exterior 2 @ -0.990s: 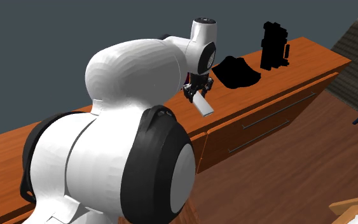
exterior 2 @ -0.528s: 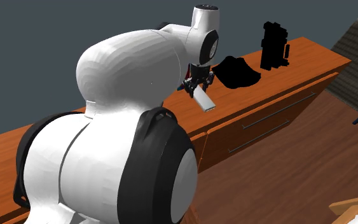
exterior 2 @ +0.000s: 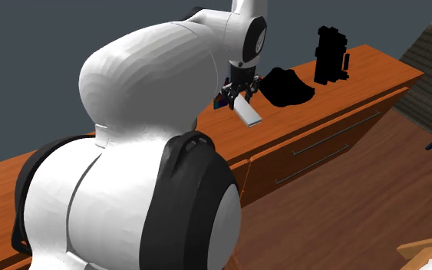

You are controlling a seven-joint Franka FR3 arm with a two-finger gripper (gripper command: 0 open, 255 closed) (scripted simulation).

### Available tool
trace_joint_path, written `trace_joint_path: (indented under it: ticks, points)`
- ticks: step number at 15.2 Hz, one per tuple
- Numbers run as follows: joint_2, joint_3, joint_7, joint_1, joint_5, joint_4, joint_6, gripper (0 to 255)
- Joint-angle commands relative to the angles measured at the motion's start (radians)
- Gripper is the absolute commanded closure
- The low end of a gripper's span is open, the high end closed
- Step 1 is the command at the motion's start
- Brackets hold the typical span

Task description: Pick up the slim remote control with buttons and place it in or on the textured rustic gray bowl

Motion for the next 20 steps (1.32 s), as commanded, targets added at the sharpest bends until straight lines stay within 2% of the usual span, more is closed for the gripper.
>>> trace_joint_path:
  ticks: [1, 8, 14, 20]
  points:
    - [0.001, -0.001, 0.0, -0.006, 0.0, 0.032, -0.03, 255]
    - [0.003, -0.004, 0.004, -0.019, -0.002, 0.125, -0.12, 255]
    - [-0.133, 0.009, 0.134, 0.125, -0.066, -0.061, -0.057, 255]
    - [-0.229, 0.043, 0.277, 0.24, -0.117, -0.178, -0.024, 255]
